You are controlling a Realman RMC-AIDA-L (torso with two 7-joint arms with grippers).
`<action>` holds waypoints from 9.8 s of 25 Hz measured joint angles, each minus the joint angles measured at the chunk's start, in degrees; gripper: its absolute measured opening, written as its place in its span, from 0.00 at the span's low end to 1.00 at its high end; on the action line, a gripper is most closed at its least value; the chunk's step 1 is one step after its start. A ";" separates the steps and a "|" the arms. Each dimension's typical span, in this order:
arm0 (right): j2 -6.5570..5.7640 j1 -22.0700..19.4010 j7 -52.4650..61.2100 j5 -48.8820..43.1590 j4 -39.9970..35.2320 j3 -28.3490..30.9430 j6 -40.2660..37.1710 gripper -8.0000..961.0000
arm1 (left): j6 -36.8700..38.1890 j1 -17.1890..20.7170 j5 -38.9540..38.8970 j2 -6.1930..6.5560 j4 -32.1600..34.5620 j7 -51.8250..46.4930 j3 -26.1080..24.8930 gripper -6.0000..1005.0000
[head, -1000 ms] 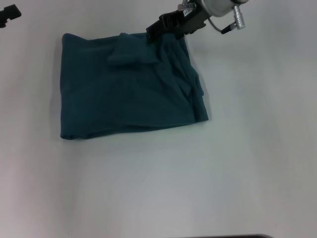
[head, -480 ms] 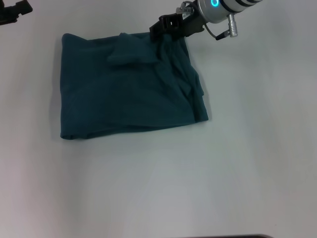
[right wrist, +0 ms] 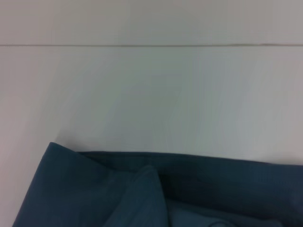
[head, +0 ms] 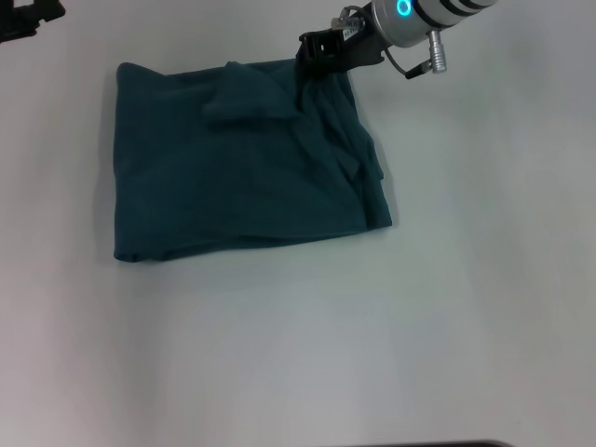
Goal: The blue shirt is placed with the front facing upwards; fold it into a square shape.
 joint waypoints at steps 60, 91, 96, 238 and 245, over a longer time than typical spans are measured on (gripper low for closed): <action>0.39 -0.81 -2.66 6.13 3.32 -1.00 5.38 0.41 | -1.07 -1.73 -0.01 -0.16 3.00 1.41 0.53 0.96; -0.27 -7.00 -0.68 9.88 -10.50 -1.34 -3.27 0.07 | -1.78 -1.87 0.01 -0.09 3.05 1.40 0.51 0.96; -0.31 -6.70 -0.66 9.17 -9.74 -1.55 -1.18 0.07 | -1.83 -1.98 0.02 -0.08 3.46 1.40 0.53 0.96; 0.17 -15.21 4.56 -6.02 -33.59 -27.38 -8.58 0.03 | -2.53 -2.04 -0.76 0.21 6.53 2.35 -3.94 0.96; 0.06 -15.47 4.57 -4.40 -27.95 -23.39 -5.16 0.03 | -2.45 -2.29 -0.82 0.05 6.67 2.24 -2.46 0.96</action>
